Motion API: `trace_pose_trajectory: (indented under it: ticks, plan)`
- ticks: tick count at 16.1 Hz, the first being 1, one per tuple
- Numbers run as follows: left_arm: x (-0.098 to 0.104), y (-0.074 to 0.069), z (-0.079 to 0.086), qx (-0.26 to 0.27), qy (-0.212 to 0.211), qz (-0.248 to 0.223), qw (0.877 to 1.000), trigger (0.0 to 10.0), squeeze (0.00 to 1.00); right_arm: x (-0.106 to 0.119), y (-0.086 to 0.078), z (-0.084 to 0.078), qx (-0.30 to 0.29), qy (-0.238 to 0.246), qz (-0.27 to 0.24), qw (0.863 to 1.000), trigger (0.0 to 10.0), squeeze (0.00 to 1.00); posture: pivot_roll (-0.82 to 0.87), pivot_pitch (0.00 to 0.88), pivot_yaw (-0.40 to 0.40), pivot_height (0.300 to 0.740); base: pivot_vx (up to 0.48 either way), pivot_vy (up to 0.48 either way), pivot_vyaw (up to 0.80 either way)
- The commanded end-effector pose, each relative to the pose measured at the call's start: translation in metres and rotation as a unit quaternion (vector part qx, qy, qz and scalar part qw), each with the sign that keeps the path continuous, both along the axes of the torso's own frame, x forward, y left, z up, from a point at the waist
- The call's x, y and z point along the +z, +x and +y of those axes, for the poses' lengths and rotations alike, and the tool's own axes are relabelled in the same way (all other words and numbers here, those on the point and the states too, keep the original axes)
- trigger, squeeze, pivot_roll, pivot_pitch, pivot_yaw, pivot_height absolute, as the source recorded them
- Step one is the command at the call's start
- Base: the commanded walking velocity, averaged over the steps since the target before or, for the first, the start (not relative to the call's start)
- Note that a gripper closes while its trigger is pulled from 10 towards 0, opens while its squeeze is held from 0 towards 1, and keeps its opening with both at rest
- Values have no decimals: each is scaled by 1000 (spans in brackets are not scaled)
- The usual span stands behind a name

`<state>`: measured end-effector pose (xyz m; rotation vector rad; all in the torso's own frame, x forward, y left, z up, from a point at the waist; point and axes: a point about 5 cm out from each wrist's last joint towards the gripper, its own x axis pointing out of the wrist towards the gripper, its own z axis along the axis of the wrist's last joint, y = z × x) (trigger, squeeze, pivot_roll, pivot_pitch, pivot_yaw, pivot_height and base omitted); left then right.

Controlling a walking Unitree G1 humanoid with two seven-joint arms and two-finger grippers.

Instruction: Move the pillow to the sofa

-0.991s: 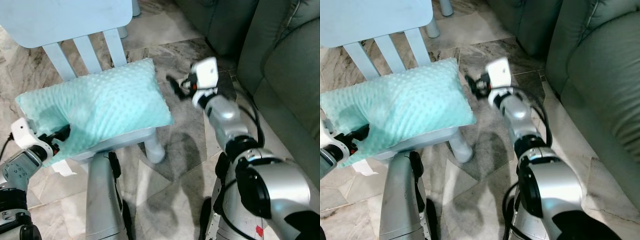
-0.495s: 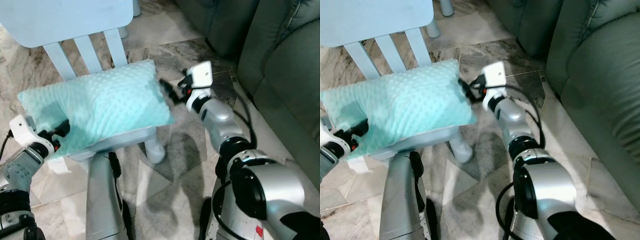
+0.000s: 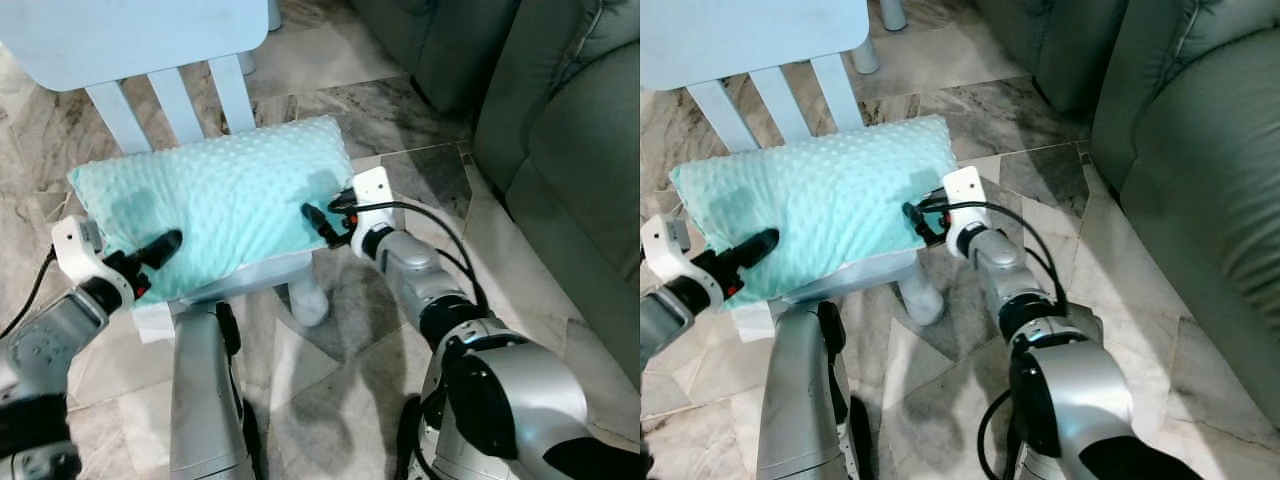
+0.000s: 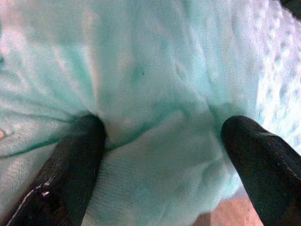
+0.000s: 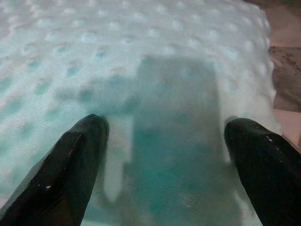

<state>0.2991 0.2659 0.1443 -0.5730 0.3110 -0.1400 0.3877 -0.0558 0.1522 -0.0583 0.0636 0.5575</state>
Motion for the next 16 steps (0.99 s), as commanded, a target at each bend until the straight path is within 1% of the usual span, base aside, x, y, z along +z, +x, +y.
trace_pose_trajectory:
  ticks: [1,3,4,6,7,8,9,10,13,16]
  plan:
    - [-5,-8,10,14,10,22,1000,10000,0,-12,-5,5,1,-12,27,1000,10000,0,264,320,46,392,0,0,0]
    - [-7,-12,18,30,23,31,999,10000,0,-17,-7,8,0,-7,42,999,10000,0,263,323,44,392,0,0,0]
    - [-8,-15,24,44,31,38,998,10000,0,-21,-10,12,9,-14,51,999,10000,0,263,324,44,392,0,0,0]
    - [-8,-16,25,45,30,39,998,10000,0,-25,-12,16,17,-18,59,998,10000,0,263,324,44,392,0,0,0]
    - [-12,-19,27,46,37,45,997,10000,0,-35,-19,23,33,-42,74,996,10000,0,261,328,43,392,0,0,0]
    - [-13,-20,26,40,34,46,998,10000,0,-39,-21,25,36,-45,82,995,0,0,261,328,42,392,0,0,0]
    - [-13,-21,25,36,35,46,998,10000,0,-41,-22,27,38,-43,88,995,0,0,261,329,41,392,0,0,0]
    - [-15,-23,23,29,39,47,998,0,0,-44,-25,30,46,-49,90,994,0,0,262,330,39,392,0,0,0]
    - [-22,-29,22,20,45,54,997,0,0,-49,-29,35,55,-53,95,993,0,0,261,331,37,392,0,0,0]
    - [-24,-30,24,26,46,55,997,0,0,-50,-30,33,53,-49,97,993,0,0,257,334,35,392,0,0,0]
